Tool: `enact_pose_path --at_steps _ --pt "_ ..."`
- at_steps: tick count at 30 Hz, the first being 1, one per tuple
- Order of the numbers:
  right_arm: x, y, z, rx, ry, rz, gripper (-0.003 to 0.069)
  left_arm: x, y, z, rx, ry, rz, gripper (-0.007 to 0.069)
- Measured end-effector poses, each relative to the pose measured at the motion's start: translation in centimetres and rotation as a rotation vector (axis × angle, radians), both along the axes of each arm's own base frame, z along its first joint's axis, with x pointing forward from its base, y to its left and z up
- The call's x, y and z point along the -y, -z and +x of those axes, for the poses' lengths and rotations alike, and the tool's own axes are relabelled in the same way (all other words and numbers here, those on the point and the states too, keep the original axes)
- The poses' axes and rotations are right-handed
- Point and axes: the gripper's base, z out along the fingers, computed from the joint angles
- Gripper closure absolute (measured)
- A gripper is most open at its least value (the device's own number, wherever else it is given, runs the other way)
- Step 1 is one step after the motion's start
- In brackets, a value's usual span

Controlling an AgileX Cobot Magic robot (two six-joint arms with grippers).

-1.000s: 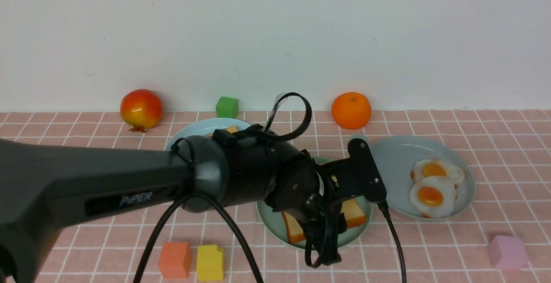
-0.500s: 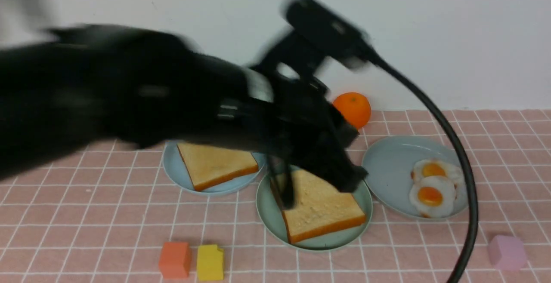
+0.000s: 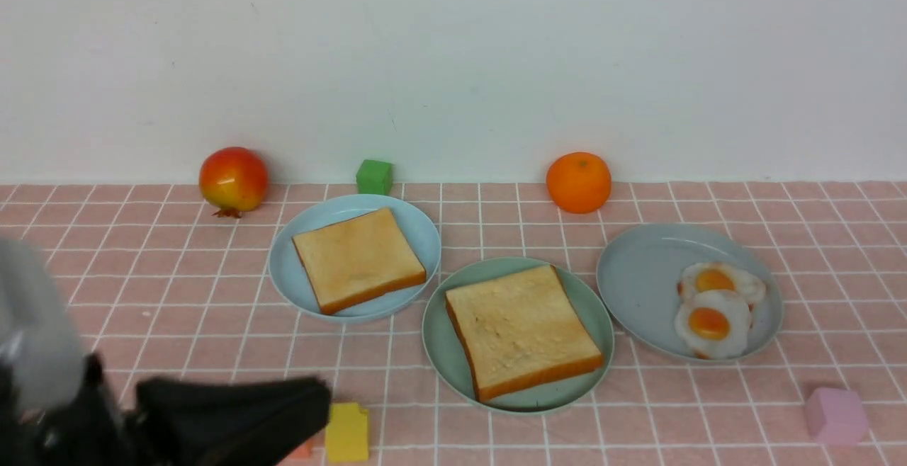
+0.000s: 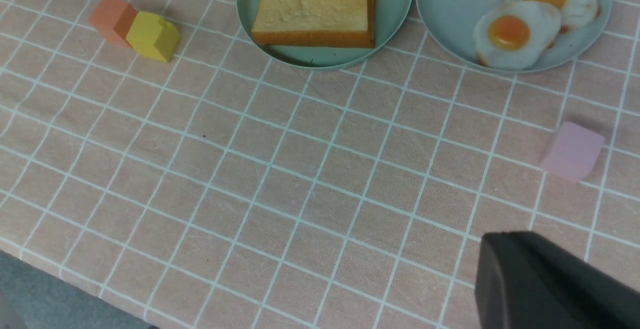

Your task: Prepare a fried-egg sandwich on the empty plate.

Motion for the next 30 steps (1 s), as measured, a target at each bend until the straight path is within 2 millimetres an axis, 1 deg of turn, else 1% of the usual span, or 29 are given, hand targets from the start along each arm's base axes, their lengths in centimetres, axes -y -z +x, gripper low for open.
enact_pose_path --at_steps 6,24,28,30 --pt "-0.1 -0.1 0.0 0.010 -0.006 0.013 0.0636 -0.6 0.0 -0.3 0.033 -0.025 -0.035 0.0612" --pt "-0.1 0.0 -0.1 -0.011 -0.009 0.010 0.0620 -0.5 0.4 -0.5 -0.002 0.003 -0.010 0.0612" --pt "0.2 0.0 -0.1 -0.014 0.052 0.024 0.0613 -0.5 0.5 -0.5 -0.004 0.004 -0.010 0.0612" --pt "1.2 0.0 -0.2 0.017 0.179 0.042 0.0611 -0.5 0.5 -0.5 -0.004 0.004 -0.010 0.0612"
